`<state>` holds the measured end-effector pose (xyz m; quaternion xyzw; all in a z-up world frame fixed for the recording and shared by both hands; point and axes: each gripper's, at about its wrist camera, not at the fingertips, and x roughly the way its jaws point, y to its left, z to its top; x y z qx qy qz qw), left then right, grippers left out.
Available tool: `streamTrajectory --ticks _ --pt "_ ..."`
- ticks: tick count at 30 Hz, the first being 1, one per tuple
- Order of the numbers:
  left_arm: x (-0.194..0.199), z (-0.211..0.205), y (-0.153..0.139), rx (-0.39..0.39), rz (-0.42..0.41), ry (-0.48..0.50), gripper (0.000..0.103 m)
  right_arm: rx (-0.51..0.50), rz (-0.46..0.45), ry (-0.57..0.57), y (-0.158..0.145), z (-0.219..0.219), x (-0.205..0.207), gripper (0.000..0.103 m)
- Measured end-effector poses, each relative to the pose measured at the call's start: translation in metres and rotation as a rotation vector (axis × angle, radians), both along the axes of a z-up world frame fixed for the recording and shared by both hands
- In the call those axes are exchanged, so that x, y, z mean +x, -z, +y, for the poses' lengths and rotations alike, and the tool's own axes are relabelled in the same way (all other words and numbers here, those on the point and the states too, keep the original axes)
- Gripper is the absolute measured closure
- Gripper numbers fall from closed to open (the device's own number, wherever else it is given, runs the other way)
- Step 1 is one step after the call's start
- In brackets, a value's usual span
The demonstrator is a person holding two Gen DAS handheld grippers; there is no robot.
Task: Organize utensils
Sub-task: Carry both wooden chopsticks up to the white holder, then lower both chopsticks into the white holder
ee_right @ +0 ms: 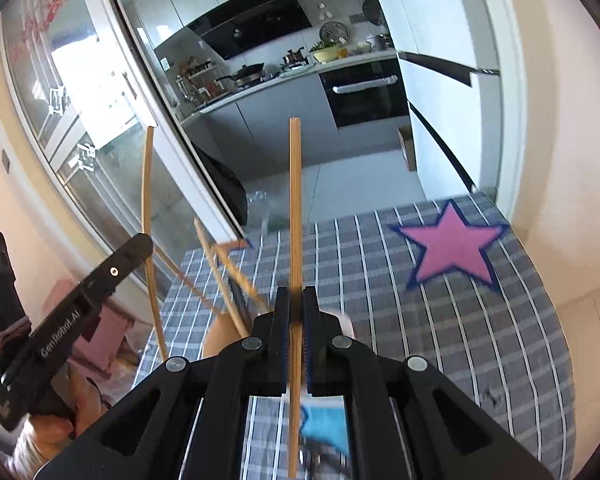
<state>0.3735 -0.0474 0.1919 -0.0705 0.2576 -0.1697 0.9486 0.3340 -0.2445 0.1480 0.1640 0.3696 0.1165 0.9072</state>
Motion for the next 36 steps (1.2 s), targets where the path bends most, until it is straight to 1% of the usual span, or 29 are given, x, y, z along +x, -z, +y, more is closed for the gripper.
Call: streamTrajectory --ticks 5,7,9,13,18,22,26,30,34,36 --pt "0.024 -0.005 0.010 -0.002 -0.041 -0.024 0.066 -0.045 -0.054 0.004 0.009 0.013 0.035 0.097" --pt "0.030 -0.006 0.016 -0.015 -0.060 -0.033 0.066 -0.065 -0.082 0.004 0.013 0.018 0.043 0.097" --pt "0.033 -0.008 0.023 -0.012 -0.077 -0.043 0.066 -0.094 -0.110 0.000 0.019 0.024 0.049 0.097" --pt "0.031 -0.011 0.040 0.001 -0.095 -0.054 0.066 -0.168 -0.193 -0.005 0.029 0.034 0.049 0.097" --pt "0.017 -0.016 0.061 0.042 -0.113 -0.069 0.066 -0.229 -0.256 -0.019 0.045 0.047 0.038 0.097" --pt "0.004 -0.020 0.077 0.104 -0.112 -0.076 0.066 -0.271 -0.272 -0.036 0.059 0.052 0.025 0.097" --pt "-0.005 -0.020 0.090 0.135 -0.088 -0.076 0.066 -0.287 -0.261 -0.040 0.071 0.054 0.009 0.097" --pt "-0.011 -0.021 0.098 0.166 -0.073 -0.086 0.066 -0.306 -0.261 -0.055 0.078 0.058 -0.002 0.097" --pt "-0.015 -0.022 0.102 0.207 -0.058 -0.086 0.065 -0.315 -0.238 -0.087 0.083 0.060 -0.005 0.097" --pt "-0.019 -0.020 0.101 0.212 -0.053 -0.090 0.065 -0.300 -0.217 -0.104 0.084 0.060 -0.006 0.096"
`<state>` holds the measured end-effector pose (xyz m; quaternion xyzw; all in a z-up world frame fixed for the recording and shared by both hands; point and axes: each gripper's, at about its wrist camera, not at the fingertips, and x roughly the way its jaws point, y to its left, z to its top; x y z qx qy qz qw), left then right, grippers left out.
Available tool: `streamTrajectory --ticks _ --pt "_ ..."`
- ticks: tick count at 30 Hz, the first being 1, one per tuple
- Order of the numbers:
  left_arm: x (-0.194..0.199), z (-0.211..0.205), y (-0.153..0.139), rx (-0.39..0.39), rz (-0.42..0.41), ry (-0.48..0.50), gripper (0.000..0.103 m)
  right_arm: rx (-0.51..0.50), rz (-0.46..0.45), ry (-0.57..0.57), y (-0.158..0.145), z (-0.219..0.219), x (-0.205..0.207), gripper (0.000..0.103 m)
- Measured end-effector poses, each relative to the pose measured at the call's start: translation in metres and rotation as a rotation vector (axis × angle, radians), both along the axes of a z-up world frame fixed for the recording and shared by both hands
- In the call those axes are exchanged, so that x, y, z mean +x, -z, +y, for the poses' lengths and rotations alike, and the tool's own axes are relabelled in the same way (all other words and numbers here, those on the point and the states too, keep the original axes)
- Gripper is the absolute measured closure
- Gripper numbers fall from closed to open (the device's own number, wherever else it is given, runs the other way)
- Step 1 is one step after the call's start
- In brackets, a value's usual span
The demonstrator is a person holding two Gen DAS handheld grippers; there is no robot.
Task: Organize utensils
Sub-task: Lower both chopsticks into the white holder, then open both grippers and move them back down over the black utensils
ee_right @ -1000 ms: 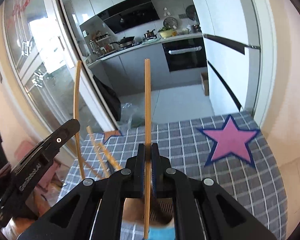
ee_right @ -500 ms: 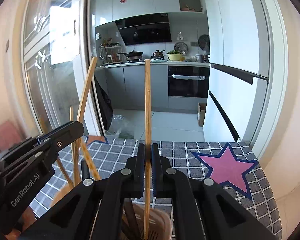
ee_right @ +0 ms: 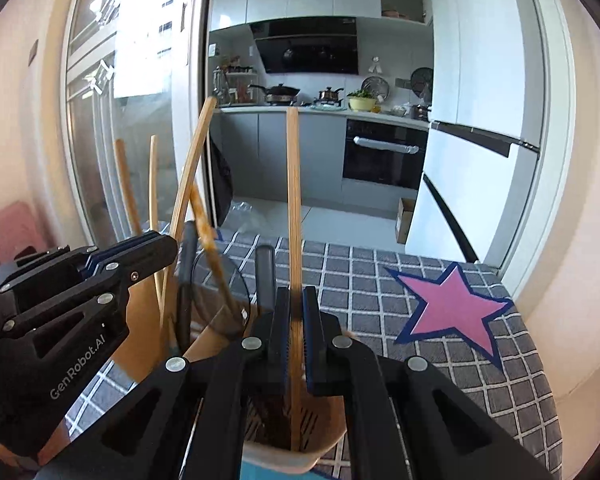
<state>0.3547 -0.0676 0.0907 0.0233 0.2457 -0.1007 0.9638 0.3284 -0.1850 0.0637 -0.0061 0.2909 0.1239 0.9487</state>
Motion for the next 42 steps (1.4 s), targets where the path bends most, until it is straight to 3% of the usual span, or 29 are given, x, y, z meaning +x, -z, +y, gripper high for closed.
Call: streamTrajectory --ticks 5,7,8,9,14,19,22,29,31,40,41,42 --pt "-0.007 0.005 -0.001 0.001 0.039 -0.020 0.065 0.047 0.057 0.001 0.001 -0.006 0.000 0.092" --pt "-0.011 0.006 -0.002 0.007 0.048 -0.029 0.065 0.068 0.076 0.003 0.001 -0.009 -0.001 0.075" --pt "-0.015 0.007 -0.003 0.011 0.051 -0.032 0.065 0.079 0.078 0.008 0.000 -0.011 -0.003 0.057" --pt "-0.018 0.008 -0.004 0.016 0.052 -0.034 0.065 0.084 0.074 0.012 -0.001 -0.013 -0.005 0.051" --pt "-0.034 0.015 -0.007 0.023 0.107 -0.047 0.065 0.115 0.087 0.044 -0.012 -0.024 -0.022 0.050" --pt "-0.050 0.023 0.001 0.054 0.208 -0.089 0.065 0.179 0.127 0.103 -0.014 -0.046 -0.051 0.038" --pt "-0.063 0.027 0.008 0.039 0.271 -0.083 0.065 0.217 0.167 0.152 -0.004 -0.061 -0.076 0.030" --pt "-0.098 0.029 0.028 0.067 0.367 -0.070 0.065 0.268 0.281 0.246 0.031 -0.084 -0.124 0.029" --pt "-0.107 0.030 0.034 0.058 0.401 -0.057 0.065 0.276 0.303 0.264 0.036 -0.088 -0.136 0.024" --pt "-0.135 0.030 0.060 0.061 0.506 -0.037 0.065 0.275 0.367 0.291 0.050 -0.091 -0.172 0.021" --pt "-0.137 0.030 0.063 0.059 0.512 -0.037 0.059 0.272 0.378 0.286 0.051 -0.091 -0.174 0.021" --pt "-0.140 0.031 0.065 0.059 0.519 -0.039 0.040 0.266 0.387 0.283 0.052 -0.090 -0.176 0.021"
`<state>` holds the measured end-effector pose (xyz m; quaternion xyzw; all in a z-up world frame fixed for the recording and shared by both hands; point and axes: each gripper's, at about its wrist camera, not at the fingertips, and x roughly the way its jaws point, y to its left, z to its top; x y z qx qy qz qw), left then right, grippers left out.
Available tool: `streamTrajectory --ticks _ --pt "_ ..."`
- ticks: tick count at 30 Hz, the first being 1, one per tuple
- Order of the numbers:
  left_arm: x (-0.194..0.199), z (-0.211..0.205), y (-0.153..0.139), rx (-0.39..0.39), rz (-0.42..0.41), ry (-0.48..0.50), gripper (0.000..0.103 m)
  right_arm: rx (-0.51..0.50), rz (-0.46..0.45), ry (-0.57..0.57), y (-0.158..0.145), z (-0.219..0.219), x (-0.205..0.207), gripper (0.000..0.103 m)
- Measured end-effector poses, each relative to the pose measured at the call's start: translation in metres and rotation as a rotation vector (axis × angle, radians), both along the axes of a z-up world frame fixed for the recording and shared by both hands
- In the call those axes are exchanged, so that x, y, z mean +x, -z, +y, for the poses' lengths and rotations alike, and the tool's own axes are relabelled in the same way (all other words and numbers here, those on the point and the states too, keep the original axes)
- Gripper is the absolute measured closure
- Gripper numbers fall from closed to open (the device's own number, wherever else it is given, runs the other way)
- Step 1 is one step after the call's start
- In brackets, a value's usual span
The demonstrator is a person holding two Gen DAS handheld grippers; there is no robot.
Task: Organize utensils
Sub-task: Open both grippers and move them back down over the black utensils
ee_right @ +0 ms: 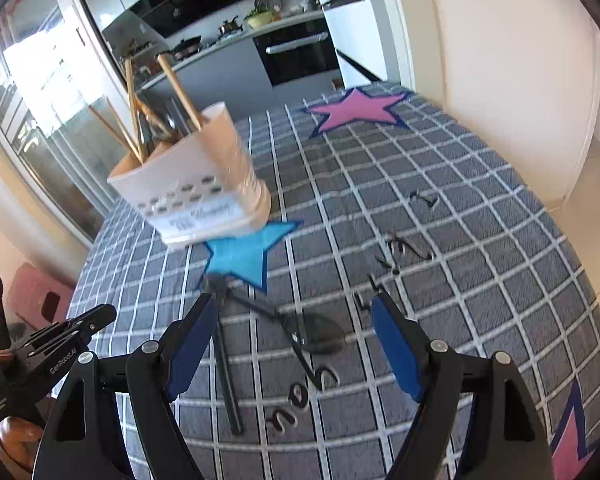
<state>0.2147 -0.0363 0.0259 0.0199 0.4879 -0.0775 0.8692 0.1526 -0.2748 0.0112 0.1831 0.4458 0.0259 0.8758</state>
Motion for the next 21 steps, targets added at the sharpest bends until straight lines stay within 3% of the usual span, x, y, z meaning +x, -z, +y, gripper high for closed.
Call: streamTrajectory --ticks 1,7,9,15,21 --pt "-0.001 0.001 0.001 0.001 0.009 -0.003 0.000 -0.005 0.010 -0.005 0.002 0.001 -0.002 0.021" --pt "-0.008 0.005 0.008 0.020 0.011 -0.012 0.000 -0.011 0.063 -0.036 0.013 0.005 -0.004 0.015" --pt "-0.010 0.006 0.011 0.019 0.024 -0.012 0.000 -0.031 0.109 -0.061 0.022 0.009 -0.001 0.000" --pt "-0.017 0.001 0.016 0.031 0.054 0.013 0.000 -0.189 0.173 -0.142 0.028 0.022 0.004 0.000" --pt "-0.019 -0.002 0.017 0.028 0.074 0.015 0.000 -0.219 0.245 -0.214 0.038 0.030 0.025 0.000"
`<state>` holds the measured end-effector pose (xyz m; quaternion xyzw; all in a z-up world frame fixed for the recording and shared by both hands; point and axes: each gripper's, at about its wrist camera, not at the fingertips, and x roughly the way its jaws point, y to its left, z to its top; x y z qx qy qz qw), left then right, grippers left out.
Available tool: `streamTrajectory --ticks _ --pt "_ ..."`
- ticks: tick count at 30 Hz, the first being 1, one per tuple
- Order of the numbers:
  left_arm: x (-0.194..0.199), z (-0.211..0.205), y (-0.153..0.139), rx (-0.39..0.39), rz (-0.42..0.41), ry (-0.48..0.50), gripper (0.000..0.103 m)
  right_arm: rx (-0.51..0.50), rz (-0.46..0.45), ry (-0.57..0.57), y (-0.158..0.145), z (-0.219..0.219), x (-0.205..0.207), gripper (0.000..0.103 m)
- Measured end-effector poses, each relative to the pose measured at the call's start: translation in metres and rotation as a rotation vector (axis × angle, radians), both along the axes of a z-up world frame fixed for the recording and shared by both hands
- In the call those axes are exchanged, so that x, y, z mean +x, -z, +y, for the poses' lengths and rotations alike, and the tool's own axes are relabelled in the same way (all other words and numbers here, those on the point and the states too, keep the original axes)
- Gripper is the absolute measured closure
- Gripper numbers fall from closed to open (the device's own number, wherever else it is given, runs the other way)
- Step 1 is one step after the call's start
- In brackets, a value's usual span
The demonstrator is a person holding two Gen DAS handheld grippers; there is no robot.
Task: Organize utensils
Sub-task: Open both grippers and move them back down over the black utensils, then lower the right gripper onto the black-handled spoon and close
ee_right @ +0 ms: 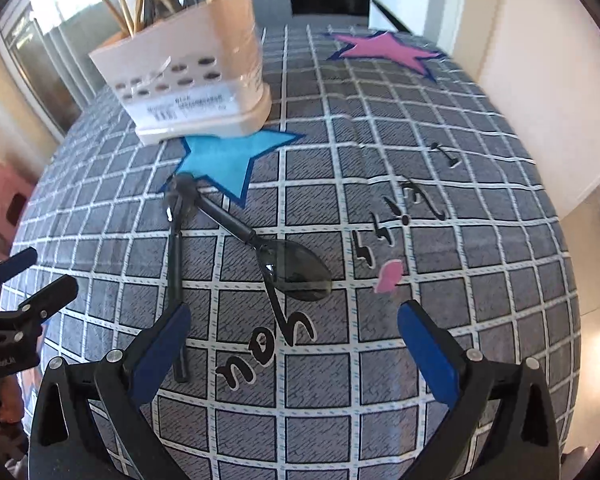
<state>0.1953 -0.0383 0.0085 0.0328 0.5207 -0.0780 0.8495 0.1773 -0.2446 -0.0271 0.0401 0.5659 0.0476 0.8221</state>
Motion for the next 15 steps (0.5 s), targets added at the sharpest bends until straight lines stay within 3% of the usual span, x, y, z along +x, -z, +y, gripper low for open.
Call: streamTrajectory --ticks 11,15 --pt "0.000 0.007 0.000 0.005 0.016 -0.024 0.000 -0.087 0.045 -0.134 0.014 0.028 0.046 0.001" --pt "0.002 0.009 0.001 0.010 0.019 -0.032 0.000 -0.107 0.059 -0.211 0.017 0.040 0.056 0.008"
